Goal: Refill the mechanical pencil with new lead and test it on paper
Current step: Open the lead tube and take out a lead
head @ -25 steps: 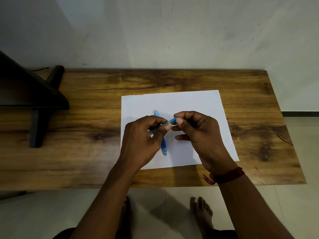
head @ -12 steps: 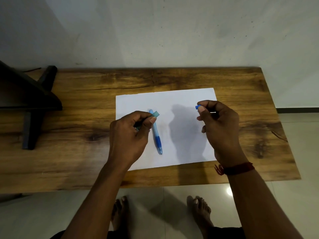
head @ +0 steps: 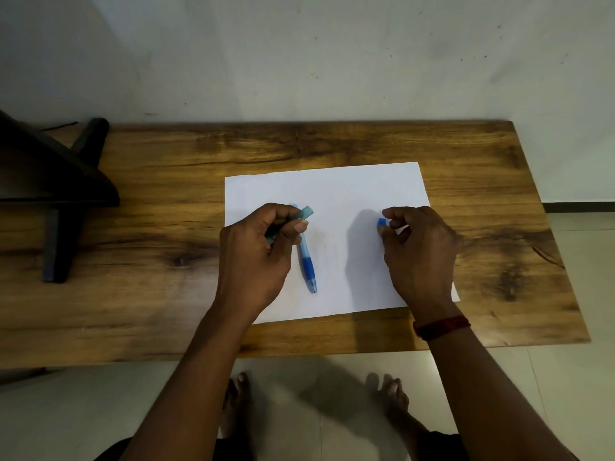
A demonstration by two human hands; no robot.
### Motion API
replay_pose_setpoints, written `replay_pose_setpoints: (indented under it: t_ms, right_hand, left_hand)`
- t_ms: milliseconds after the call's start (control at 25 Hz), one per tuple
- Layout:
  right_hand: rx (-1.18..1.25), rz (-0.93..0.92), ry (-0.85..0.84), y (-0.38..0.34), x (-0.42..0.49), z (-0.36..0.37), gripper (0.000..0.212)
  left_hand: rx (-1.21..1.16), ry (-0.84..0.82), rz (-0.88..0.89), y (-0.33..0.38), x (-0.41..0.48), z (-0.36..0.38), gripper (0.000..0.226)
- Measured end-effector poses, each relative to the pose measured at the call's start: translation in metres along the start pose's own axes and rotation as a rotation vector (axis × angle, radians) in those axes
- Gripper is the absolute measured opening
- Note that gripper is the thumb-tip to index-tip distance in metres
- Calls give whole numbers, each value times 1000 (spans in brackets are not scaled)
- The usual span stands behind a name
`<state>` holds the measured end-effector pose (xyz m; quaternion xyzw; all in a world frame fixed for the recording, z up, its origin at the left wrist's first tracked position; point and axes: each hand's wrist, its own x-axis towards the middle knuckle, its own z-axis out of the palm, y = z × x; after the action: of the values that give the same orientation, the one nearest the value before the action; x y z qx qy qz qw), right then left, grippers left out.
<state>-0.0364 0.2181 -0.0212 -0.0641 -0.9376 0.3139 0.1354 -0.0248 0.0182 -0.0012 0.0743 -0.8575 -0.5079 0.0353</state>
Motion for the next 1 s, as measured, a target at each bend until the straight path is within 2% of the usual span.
replay_pose_setpoints:
  t_ms: [160, 240, 320, 440, 600, 760, 880, 1000]
  right_hand:
    - [201, -78, 2, -30, -14, 3, 18]
    - [459, 59, -119, -50, -21, 5, 25]
    - [706, 234, -221, -62, -22, 7, 21]
    - [756, 372, -254, -65, -17, 2, 11]
    - [846, 506, -305, -64, -11, -8, 7]
    - [1014, 672, -419, -63, -10, -14, 9]
    - [1214, 840, -510, -64, -12, -13, 13]
    - [1342, 950, -548, -65, -13, -10, 14]
  left_hand:
    - [61, -24, 46, 5, -2, 2, 19]
    - [133, -51, 89, 6, -3, 4, 20]
    - [187, -81, 124, 8, -2, 5, 21]
    - [228, -80, 155, 9, -1, 4, 22]
    - [254, -108, 205, 13, -4, 3, 26]
    - [81, -29, 206, 19, -3, 0, 37]
    - [-154, 68, 87, 25, -1, -1, 46]
    - [-312, 138, 20, 28, 1, 2, 39]
